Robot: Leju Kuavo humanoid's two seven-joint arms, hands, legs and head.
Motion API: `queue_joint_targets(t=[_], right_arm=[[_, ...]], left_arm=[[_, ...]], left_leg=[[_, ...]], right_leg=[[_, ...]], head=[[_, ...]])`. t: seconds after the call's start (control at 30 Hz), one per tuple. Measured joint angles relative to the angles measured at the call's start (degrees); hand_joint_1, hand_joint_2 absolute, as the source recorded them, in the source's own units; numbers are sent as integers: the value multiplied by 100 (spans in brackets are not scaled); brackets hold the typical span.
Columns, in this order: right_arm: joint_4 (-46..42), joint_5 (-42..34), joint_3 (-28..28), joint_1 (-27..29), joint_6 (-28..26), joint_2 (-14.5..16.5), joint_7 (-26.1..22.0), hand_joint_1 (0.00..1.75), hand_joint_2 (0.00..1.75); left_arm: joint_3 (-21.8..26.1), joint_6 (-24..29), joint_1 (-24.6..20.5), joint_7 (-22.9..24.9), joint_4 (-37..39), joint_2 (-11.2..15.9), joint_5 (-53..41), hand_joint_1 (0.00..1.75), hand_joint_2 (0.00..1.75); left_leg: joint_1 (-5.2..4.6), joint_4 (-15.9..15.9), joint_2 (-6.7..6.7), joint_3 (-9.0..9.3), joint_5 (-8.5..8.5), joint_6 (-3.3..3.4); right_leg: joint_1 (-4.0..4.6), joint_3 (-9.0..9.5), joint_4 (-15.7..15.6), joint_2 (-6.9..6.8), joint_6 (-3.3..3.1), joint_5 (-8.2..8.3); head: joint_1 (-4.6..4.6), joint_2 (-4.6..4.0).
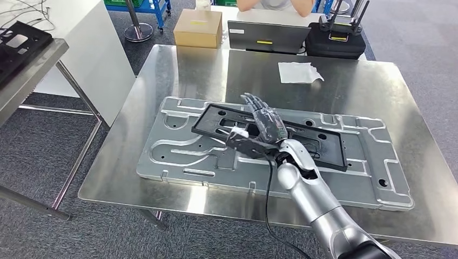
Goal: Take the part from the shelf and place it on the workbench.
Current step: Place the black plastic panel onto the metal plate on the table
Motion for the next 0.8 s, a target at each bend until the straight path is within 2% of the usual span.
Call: queue_joint_targets(t=[0.13, 0.27, 0.4, 0.53, 0.67, 0.73, 0.77, 0.8], right_arm=[[-1253, -1736, -461, 285, 406, -153, -2, 0, 0], [-2575, -3091, -994, 671, 481, -398, -248, 0, 0], [-3459, -3732, -1394, 1036, 402, -581, -604, 0, 0], [-4077, -4306, -1726, 1434, 199, -687, -974, 0, 0], [-4583, -5012, -2222, 2097, 5, -784, -1265, 0, 0], [-4778, -5222, -2455, 2515, -10, -814, -1378, 0, 0], [-4844, -5268, -2567, 2704, -8, -826, -1427, 0, 0], [-4888, -5291, -2673, 2864, -5, -831, -1464, 0, 0]], left_arm=[[48, -8, 14, -8, 1, 0, -74, 0, 0], [87, -14, 40, 2, 1, -4, -152, 0, 0], [123, 2, 45, 41, 1, -8, -168, 0, 0], [197, -11, 41, 55, -1, -16, -71, 0, 0], [319, -49, 55, 52, 0, -40, 23, 0, 0], [368, -83, 55, 46, 0, -68, 36, 0, 0], [392, -95, 55, 43, 1, -81, 41, 0, 0], [414, -103, 54, 40, 1, -87, 42, 0, 0]], left_leg=[[0, 1, -8, -13, -1, 0], [-1, 1, -21, -19, -9, -2], [-1, 1, -21, -18, -20, 0], [-18, 39, -29, -16, -60, 58], [-11, -16, -32, 38, -39, 118], [29, -174, -13, 140, 33, 144], [52, -244, 1, 181, 63, 152], [53, -275, 13, 196, 78, 156]], right_leg=[[-2, -13, 0, -7, -1, -3], [-3, -15, -1, -18, 0, -14], [-5, -17, -2, -11, 0, -18], [-34, -5, -7, -13, 31, -37], [-35, 48, -38, -18, 77, -46], [-34, 54, 53, -20, 118, -184], [-45, -18, 255, -23, 146, -347], [-72, -153, 586, -27, 179, -553]], head=[[0, 0], [0, 0], [0, 0], [0, 0], [0, 0], [1, 0], [2, 0], [2, 0]])
